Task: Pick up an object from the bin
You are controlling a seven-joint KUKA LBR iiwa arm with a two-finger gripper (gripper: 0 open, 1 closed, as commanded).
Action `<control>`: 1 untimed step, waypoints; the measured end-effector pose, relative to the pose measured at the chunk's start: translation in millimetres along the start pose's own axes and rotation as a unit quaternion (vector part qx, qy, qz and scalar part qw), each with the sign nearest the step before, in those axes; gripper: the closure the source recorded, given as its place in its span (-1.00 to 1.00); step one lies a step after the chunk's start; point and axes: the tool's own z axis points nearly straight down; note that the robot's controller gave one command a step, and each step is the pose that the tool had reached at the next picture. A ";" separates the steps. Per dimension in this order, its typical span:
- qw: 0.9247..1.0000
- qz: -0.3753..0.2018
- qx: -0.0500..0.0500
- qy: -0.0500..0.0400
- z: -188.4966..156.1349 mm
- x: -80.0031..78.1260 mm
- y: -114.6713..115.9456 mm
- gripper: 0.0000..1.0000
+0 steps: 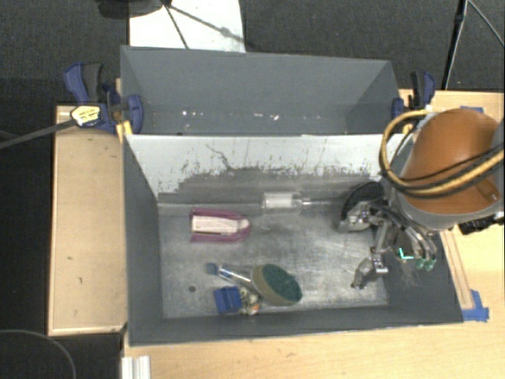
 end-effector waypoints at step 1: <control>0.996 -0.084 0.000 -0.003 118.9 -10.5 53.5 -1.00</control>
Offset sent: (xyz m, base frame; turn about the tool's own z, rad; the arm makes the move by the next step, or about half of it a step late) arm 0.0100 0.0515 -0.1173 -0.1744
